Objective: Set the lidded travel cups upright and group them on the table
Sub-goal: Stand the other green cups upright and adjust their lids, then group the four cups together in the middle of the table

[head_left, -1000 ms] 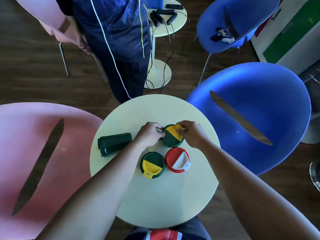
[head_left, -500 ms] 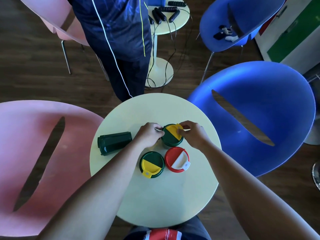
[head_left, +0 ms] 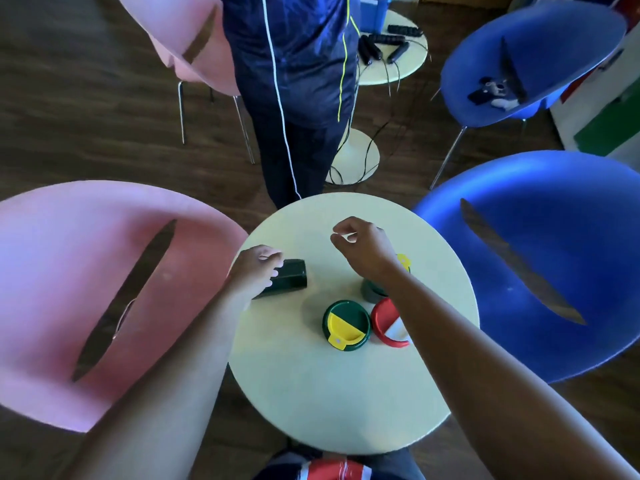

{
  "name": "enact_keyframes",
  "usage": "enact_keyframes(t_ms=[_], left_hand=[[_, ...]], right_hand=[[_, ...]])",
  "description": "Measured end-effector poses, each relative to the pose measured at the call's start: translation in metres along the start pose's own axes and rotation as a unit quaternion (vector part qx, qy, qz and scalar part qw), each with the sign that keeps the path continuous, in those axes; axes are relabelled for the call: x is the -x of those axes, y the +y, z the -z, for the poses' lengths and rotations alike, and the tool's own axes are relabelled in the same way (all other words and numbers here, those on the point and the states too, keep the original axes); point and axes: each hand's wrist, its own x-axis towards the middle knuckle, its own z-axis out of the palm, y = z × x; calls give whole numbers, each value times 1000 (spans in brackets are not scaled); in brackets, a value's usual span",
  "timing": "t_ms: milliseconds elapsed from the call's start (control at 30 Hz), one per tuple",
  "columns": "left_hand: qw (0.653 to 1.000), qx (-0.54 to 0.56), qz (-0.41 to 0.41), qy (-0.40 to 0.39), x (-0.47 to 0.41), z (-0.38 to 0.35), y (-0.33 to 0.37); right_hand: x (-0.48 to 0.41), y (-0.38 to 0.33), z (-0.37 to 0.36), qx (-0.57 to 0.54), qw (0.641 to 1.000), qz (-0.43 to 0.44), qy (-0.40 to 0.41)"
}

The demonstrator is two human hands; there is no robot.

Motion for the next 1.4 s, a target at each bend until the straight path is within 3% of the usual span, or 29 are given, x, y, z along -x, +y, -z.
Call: enact_keyframes(t_ms=[233,400,767,967,1067,1200,1400], left_hand=[[982,129,128,54,-20,6,-44],[948,230,218,1,-20,-17,-40],[876,408,256,28,-40,-46,-41],[896,396,190,-65,-40,-46,-31],[927,336,137,-94,-36,-53,-18],[968,224,52,-101,-29,-63,0],[987,65,-61,-132,-26,-83,20]], right_hand=[[-21,-15,-51,24,997,-33,-71],[-29,-16,-55,155,982,-5,-105],[-39,-2,-79,202,967,-18,-155],[-32,10,-50,101,987,-77,-93],[-26,17,-30,36,989,-116,-80],[-19,27,-9,28,988,-128,-79],[-1,53,28,31,989,-131,-55]])
